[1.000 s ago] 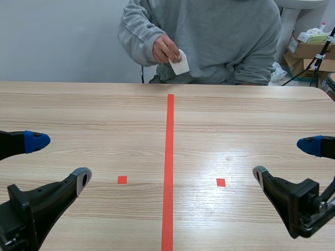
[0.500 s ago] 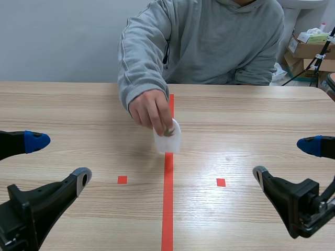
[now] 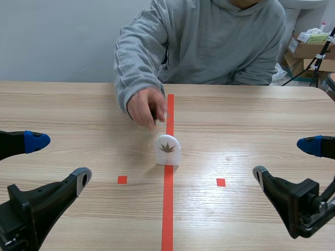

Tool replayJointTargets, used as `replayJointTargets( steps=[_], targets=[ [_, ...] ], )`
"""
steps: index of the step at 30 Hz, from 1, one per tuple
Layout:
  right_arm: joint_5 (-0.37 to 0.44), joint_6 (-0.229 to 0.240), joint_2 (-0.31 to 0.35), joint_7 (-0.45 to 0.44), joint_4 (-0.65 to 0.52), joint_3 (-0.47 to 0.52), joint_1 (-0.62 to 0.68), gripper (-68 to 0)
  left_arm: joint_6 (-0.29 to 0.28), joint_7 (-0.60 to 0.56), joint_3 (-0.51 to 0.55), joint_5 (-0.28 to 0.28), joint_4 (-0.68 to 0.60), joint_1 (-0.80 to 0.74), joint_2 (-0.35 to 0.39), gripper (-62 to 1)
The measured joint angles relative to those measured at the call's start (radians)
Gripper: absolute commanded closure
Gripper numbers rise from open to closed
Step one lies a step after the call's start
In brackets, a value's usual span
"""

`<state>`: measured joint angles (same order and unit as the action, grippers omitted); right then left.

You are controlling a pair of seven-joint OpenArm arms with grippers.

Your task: Do the leaf sorting experiment

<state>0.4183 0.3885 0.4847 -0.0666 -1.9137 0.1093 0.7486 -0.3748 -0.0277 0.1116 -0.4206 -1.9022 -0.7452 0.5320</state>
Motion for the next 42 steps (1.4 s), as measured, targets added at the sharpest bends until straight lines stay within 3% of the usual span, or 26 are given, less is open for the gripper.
replayJointTargets(
  steps=[28,37,42],
  targets=[
    [0.000,0.000,0.000,0.000,0.000,0.000,0.000,-56.4,0.000,0.000,0.000,0.000,0.000,0.000,0.000,-60.0],
    [0.000,0.000,0.000,0.000,0.000,0.000,0.000,-56.4,-0.002,0.003,0.000,0.000,0.000,0.000,-0.069,-60.0],
    [0.000,0.000,0.000,0.000,0.000,0.000,0.000,-56.4,-0.003,0.076,0.000,0.001,0.000,0.005,-0.069,-60.0]
  ],
)
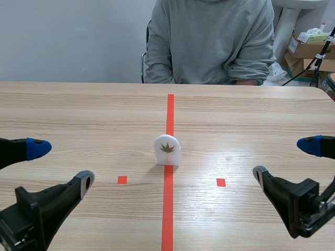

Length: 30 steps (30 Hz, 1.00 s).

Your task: Do the leaf sorting experiment

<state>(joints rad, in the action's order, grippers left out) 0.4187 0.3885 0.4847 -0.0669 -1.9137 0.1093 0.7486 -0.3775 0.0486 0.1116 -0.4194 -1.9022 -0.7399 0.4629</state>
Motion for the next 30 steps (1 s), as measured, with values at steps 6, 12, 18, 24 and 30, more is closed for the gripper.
replayJointTargets(
  steps=[6,12,18,24,30],
  targets=[
    [0.000,0.000,0.000,0.000,0.000,0.000,0.000,-56.4,0.000,0.118,0.000,0.036,0.000,0.062,0.000,-60.0],
    [0.000,0.000,0.000,0.000,0.000,0.000,0.000,-56.4,-0.129,0.141,-0.002,0.184,0.031,0.211,0.000,-60.0],
    [-0.001,0.000,0.000,0.000,0.000,0.000,0.000,-56.4,-0.203,0.126,-0.129,0.200,0.261,0.440,0.045,-60.0],
    [0.000,0.000,0.000,0.000,0.000,0.000,0.000,-56.4,-0.221,0.079,-0.328,0.237,0.581,0.708,0.070,-60.0],
    [0.000,0.000,0.000,0.000,0.000,0.000,0.000,-56.4,-0.222,0.050,-0.534,0.241,0.795,0.929,0.033,-60.0]
  ],
)
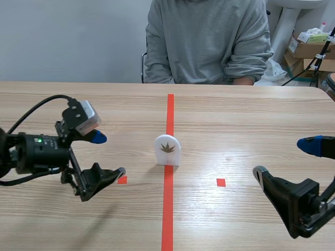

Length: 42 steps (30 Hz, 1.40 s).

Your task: Do the leaf sorting experiment

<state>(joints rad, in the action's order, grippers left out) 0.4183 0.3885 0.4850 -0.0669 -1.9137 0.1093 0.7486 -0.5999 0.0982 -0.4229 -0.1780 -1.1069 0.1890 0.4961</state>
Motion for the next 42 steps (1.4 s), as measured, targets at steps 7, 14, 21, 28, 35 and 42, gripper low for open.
replayJointTargets(
  steps=[7,14,21,28,35,42],
  targets=[
    [0.000,0.000,0.000,0.000,0.000,0.000,-0.006,-56.4,0.005,-0.005,-0.106,0.061,0.158,0.139,-0.141,-60.0],
    [0.000,0.000,0.000,0.000,0.000,0.000,-0.008,-56.4,0.041,-0.021,-0.154,0.116,0.283,0.209,-0.281,-60.0],
    [0.000,0.000,0.000,0.000,0.000,0.000,-0.008,-56.4,0.069,-0.044,-0.159,0.153,0.314,0.224,-0.341,-56.9],
    [0.000,0.000,0.000,0.000,0.000,0.000,-0.008,-56.4,0.077,-0.043,-0.159,0.171,0.314,0.224,-0.338,-40.4],
    [0.000,0.000,0.000,0.000,0.000,0.000,-0.008,-56.4,0.076,-0.049,-0.159,0.170,0.314,0.224,-0.338,-24.4],
    [0.000,0.000,0.000,0.000,0.000,0.000,-0.008,-56.4,0.076,-0.051,-0.159,0.170,0.314,0.224,-0.338,-8.7]
  ],
)
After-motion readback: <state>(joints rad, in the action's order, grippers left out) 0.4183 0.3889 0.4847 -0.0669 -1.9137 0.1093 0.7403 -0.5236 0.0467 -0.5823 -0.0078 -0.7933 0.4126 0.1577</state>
